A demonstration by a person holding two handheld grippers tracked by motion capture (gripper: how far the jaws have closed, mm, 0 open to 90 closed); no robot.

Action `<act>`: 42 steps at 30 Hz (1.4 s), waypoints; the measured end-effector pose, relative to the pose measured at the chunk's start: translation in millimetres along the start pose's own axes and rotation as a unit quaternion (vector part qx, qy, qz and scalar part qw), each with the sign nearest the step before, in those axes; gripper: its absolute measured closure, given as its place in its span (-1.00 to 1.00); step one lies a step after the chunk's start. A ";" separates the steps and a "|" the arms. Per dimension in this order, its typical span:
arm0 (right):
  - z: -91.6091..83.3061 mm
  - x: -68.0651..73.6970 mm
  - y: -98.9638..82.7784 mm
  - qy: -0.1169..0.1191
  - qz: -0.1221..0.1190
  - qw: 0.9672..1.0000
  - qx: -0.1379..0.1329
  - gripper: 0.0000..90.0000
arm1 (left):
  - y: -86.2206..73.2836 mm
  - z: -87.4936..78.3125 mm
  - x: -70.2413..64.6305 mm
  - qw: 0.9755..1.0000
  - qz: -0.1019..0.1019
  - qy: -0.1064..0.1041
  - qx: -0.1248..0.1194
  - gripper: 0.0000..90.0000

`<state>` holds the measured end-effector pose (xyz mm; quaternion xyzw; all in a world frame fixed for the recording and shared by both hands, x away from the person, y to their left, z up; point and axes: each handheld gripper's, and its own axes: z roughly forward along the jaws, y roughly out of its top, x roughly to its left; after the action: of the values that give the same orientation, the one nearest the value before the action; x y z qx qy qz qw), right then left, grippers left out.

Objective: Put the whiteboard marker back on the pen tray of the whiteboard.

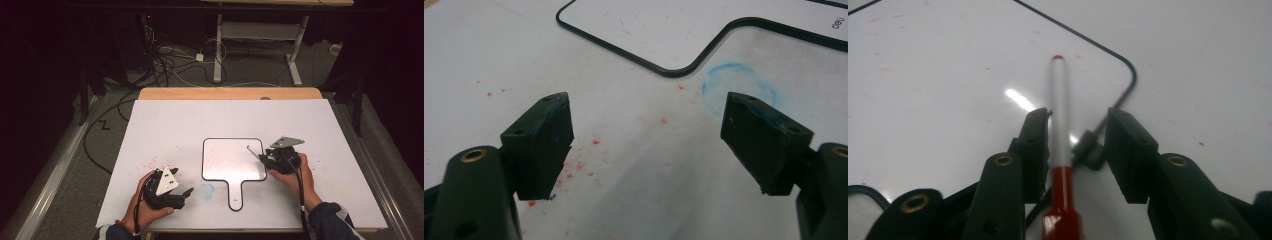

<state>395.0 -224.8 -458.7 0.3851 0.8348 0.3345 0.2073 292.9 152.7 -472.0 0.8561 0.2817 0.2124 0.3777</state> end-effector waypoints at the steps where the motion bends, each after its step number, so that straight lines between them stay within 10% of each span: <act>1: 1.9 1.2 0.0 0.002 -0.005 1.000 0.002 0.40 | -0.2 -0.1 0.0 1.000 -0.001 0.000 0.000 -0.56; 7: 7.8 -3.4 -0.6 -0.037 -0.010 0.999 0.015 0.38 | -0.6 -0.6 -0.3 1.000 -0.001 0.000 0.000 -0.56; 21: 6.2 -19.3 -4.2 -0.015 0.083 0.996 -0.011 0.40 | -0.3 0.7 -0.2 1.000 -0.001 -0.001 0.001 -0.56; 33: 4.7 -18.5 -4.9 -0.015 0.069 0.998 0.000 0.29 | -0.8 -0.7 0.1 1.000 0.000 -0.001 0.002 -0.56; 42: -10.6 -18.8 -1.9 -0.010 0.038 0.998 -0.048 0.15 | -0.1 -0.6 0.1 1.000 0.000 0.001 -0.002 -0.56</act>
<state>399.2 -244.6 -451.1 0.4099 0.8003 0.3778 0.2208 292.6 153.1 -471.7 0.8553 0.2818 0.2133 0.3788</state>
